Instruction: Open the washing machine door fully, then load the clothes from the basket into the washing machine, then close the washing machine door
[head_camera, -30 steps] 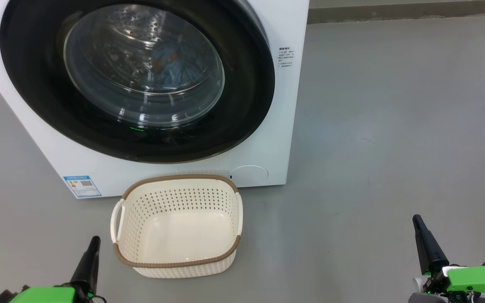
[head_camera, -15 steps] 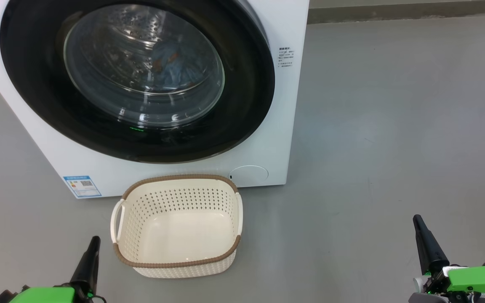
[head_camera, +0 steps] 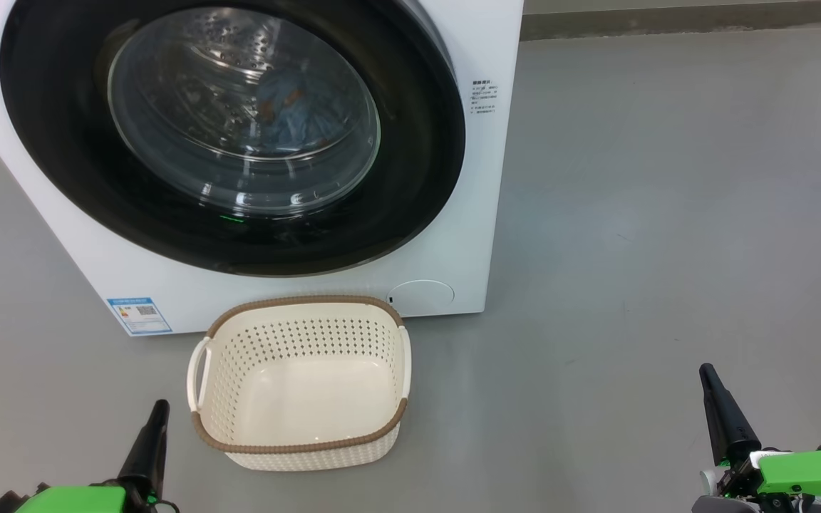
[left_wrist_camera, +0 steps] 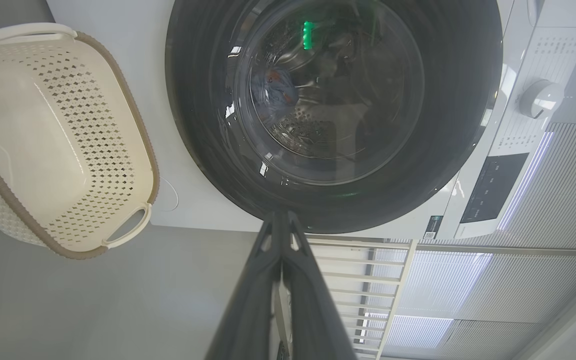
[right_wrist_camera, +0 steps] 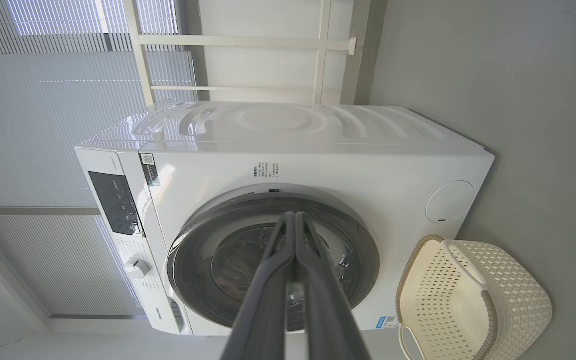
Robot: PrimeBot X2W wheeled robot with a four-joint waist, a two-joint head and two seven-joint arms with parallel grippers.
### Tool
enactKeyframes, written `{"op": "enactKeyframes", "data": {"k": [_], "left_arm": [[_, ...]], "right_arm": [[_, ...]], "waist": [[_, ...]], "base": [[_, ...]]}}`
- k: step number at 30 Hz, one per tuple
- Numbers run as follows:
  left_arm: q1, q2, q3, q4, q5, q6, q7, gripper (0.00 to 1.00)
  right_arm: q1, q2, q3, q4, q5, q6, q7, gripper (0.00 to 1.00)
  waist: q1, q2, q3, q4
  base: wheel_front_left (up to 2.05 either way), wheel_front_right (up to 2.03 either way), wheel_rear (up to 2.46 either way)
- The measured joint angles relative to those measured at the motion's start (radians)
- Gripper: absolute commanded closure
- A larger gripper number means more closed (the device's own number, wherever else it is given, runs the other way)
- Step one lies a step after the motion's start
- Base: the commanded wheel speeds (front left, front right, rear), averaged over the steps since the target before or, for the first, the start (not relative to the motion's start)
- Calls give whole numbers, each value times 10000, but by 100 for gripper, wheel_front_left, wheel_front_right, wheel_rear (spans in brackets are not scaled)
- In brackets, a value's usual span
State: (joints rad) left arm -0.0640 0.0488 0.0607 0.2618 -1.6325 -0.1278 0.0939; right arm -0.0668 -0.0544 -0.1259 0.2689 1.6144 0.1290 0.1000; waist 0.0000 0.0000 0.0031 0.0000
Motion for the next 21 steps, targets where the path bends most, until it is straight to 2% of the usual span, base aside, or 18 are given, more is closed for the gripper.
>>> {"op": "enactKeyframes", "data": {"k": [21], "left_arm": [[-1,-12,61,0,2,0,31,100]], "right_arm": [[0,23,-36,2,-4,0,15,100]], "waist": [[0,0,0,0]], "base": [[0,0,0]]}}
